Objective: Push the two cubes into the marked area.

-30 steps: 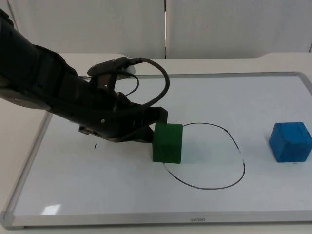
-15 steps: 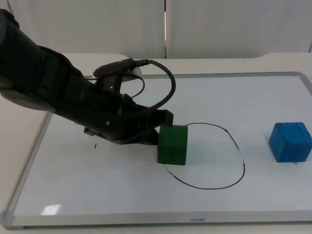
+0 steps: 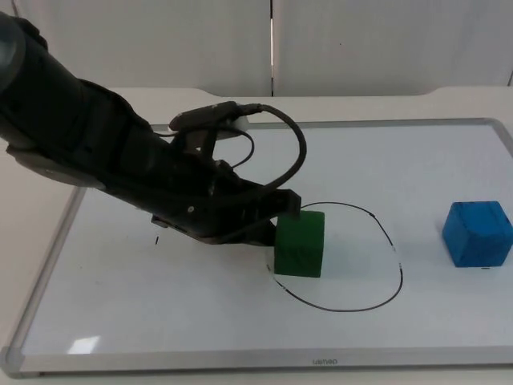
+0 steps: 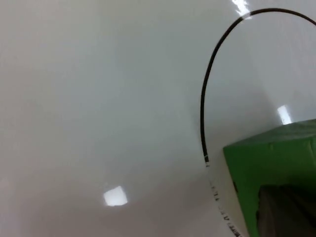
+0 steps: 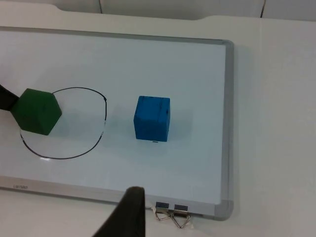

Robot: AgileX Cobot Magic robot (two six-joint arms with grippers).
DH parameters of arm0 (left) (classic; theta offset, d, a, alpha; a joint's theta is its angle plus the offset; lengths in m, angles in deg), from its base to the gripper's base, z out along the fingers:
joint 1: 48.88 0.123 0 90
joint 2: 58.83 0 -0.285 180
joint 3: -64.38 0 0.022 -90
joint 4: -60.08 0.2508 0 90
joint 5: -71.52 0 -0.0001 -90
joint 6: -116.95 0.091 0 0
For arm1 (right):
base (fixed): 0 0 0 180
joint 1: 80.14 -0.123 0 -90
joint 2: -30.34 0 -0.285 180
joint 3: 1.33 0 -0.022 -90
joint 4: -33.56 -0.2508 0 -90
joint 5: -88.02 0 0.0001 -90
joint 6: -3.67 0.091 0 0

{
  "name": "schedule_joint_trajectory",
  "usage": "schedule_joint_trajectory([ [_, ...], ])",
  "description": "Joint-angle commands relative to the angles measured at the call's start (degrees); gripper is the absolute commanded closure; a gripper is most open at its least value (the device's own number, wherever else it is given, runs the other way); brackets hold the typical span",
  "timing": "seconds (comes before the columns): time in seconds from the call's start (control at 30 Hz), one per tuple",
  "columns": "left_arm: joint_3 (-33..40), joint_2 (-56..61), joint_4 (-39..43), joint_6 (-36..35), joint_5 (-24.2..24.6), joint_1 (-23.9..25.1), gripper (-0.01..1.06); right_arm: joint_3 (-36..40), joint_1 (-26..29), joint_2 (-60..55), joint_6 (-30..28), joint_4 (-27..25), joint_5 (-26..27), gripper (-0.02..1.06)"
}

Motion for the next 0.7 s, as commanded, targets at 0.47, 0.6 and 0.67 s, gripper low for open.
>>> schedule_joint_trajectory([
  [0.47,-0.35,0.01,-0.59,-0.22,0.60,-1.72,1.05,0.35,0.31,0.17,-0.44,-0.40,0.47,-0.01],
  [0.6,-0.69,-0.05,-0.59,-0.22,0.60,-1.82,1.05,0.35,0.31,0.17,-0.44,-0.40,0.47,-0.01],
  [0.67,-0.69,-0.05,-0.59,-0.07,0.47,-1.81,1.05,0.35,0.31,0.17,-0.44,-0.40,0.47,-0.01],
])
